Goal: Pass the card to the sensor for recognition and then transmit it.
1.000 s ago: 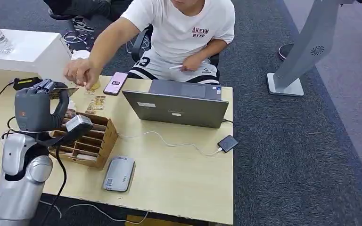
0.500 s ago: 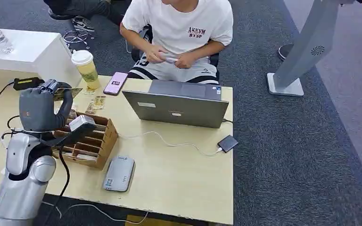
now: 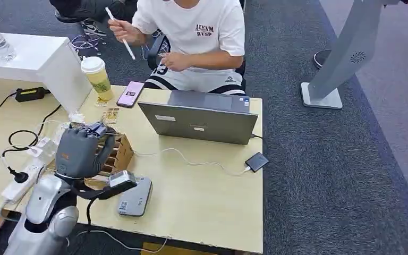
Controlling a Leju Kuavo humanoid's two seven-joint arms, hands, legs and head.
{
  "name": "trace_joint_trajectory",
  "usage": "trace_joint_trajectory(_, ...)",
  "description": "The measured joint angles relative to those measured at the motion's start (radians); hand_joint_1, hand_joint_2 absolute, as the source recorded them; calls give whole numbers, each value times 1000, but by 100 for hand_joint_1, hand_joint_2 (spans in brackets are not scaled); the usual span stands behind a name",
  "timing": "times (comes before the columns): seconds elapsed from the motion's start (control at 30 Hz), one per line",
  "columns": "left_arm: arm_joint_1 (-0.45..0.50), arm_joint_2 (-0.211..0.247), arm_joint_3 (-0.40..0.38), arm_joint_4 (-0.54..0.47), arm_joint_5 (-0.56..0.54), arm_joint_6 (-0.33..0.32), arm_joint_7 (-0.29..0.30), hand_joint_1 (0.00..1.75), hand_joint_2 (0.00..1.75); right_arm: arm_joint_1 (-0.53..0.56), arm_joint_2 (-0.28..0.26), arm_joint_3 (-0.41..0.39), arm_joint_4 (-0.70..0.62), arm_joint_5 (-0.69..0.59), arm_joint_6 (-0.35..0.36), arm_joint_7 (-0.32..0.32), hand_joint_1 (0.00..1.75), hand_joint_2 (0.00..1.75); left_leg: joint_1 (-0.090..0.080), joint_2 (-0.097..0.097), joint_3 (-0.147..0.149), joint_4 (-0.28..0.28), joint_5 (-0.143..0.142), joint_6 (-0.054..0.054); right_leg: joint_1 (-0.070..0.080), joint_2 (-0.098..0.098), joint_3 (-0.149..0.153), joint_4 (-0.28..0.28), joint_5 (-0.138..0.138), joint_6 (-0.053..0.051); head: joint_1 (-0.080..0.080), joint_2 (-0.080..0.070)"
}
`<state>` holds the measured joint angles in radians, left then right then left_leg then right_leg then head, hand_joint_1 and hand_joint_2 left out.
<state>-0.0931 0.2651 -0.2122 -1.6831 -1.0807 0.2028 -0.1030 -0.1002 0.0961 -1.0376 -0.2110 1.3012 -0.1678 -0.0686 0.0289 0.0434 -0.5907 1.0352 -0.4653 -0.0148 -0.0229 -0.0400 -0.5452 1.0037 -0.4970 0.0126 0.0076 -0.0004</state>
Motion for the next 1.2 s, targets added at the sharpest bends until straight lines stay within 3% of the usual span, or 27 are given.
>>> trace_joint_trajectory(0.13,25,18,-51,-1,-9,-51,14,175,175,1,0,0,0,-6,0,8,0,0,0,0,0,0,0,0,0,0,0,0,0,0,0,0)
trace_joint_trajectory(0.37,44,27,-113,23,-31,-85,30,175,175,-1,0,0,0,-5,0,14,0,0,0,0,0,0,0,0,0,0,0,0,0,0,0,0)
trace_joint_trajectory(1.2,74,30,-176,180,-11,-124,117,175,175,-11,0,15,2,10,5,44,0,0,0,0,0,0,0,0,0,0,0,0,0,0,0,0)
